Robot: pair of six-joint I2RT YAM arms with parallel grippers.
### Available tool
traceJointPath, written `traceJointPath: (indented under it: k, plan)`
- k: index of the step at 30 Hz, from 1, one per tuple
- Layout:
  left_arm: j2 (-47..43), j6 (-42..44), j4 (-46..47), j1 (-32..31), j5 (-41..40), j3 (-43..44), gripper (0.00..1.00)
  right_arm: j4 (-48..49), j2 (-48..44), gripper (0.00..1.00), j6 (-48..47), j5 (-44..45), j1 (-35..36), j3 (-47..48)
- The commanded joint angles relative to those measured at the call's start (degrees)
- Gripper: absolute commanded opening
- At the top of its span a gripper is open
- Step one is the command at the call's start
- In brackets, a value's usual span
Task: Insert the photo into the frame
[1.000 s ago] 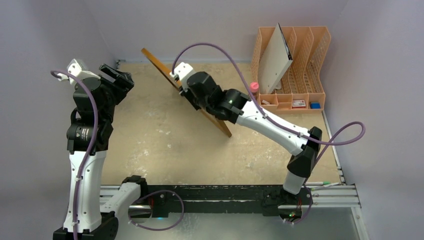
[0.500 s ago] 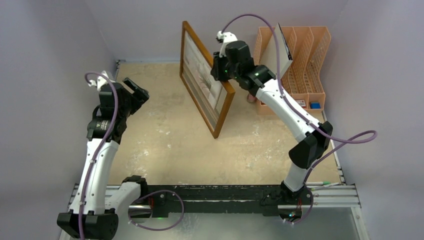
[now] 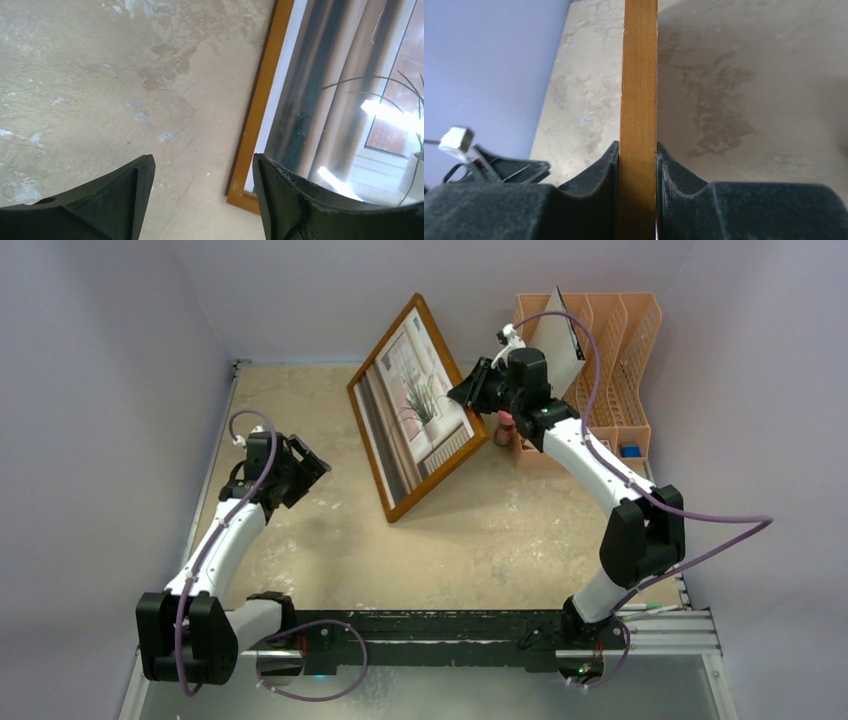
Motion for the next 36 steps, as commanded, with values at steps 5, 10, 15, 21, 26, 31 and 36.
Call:
traceJointPath:
  k: [5, 10, 15, 21, 26, 31, 36]
  plan:
    - [0.8, -2.7, 9.9, 0.1, -9.4, -5.4, 0.73, 14.4, -4.1, 0.0, 8.5, -10.1, 2.2, -13.7]
    - [2.1, -3.9, 19.2, 0.1, -11.7, -11.0, 0.74, 22.3, -8.7, 0.0, 16.5, -6.5, 2.7, -25.0]
    - [5.3, -4.0, 23.6, 0.0, -9.1, -15.3, 0.75, 26.8, -12.1, 0.0, 20.0, -5.8, 3.0, -34.3]
    - [6.5, -2.1, 30.4, 0.1, -4.6, -18.8, 0.75, 27.6, -11.8, 0.0, 19.4, -7.2, 3.8, -39.4]
    - [7.0, -0.8, 31.4, 0.1, -1.2, -19.6, 0.75, 29.0, -12.5, 0.0, 18.9, -8.3, 3.9, -44.2]
    - [9.6, 2.2, 30.1, 0.1, 4.3, -17.8, 0.75, 27.9, -12.8, 0.0, 17.6, -8.7, 4.0, -46.8]
    - [12.7, 3.5, 28.8, 0.1, 4.9, -17.1, 0.74, 26.6, -10.5, 0.07, 15.1, -9.8, 4.0, -47.4]
